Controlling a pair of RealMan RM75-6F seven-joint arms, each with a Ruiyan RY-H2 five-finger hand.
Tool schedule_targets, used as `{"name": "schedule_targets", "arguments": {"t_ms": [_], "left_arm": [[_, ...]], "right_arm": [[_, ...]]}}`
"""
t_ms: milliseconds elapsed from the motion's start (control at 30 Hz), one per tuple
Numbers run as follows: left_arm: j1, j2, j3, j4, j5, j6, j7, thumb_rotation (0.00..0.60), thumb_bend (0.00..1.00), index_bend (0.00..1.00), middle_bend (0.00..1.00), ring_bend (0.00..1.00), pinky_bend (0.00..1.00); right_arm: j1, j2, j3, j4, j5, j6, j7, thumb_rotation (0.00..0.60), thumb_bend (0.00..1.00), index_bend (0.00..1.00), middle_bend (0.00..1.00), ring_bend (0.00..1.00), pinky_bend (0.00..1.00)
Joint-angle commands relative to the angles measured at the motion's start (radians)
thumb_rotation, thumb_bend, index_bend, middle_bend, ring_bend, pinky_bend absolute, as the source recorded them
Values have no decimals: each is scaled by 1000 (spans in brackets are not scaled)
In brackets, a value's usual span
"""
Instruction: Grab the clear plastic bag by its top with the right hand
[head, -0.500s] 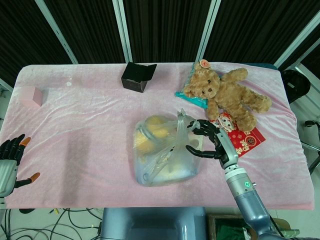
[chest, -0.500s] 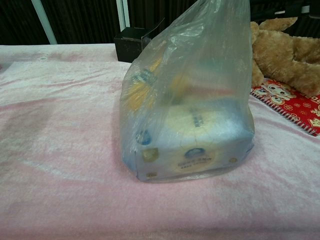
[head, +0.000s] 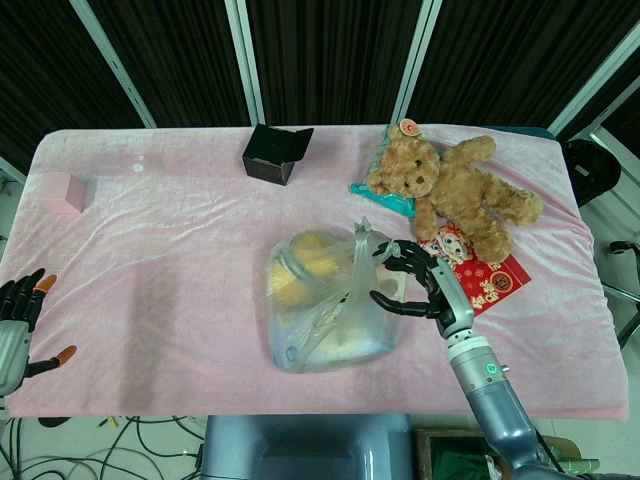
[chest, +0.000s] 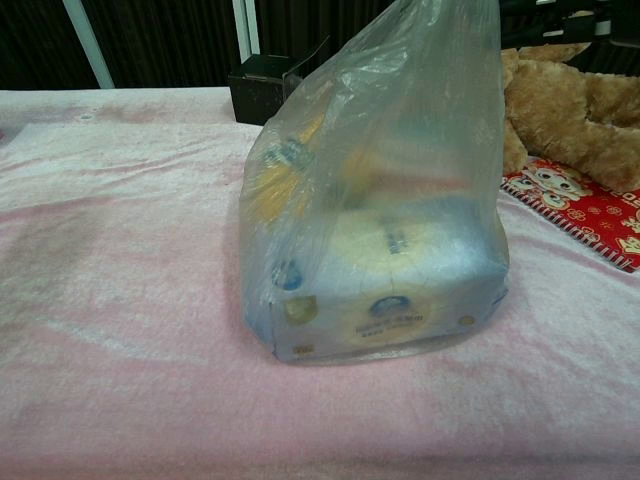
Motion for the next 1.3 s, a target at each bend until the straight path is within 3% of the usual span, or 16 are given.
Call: {"name": "schedule_targets", "arguments": {"t_ms": [33, 1300], "left_arm": [[-3, -2, 1, 1, 2, -4, 2, 600, 0, 0, 0, 0, 0], [-10, -5, -7, 4, -13, -17, 5, 600, 0, 0, 0, 0, 0]], "right_arm": [[0, -3, 3, 0, -1, 2, 0, 600, 108, 312, 295, 262, 226], [74, -45, 34, 10, 69, -36, -57, 600, 110, 332, 334, 283, 226]]}}
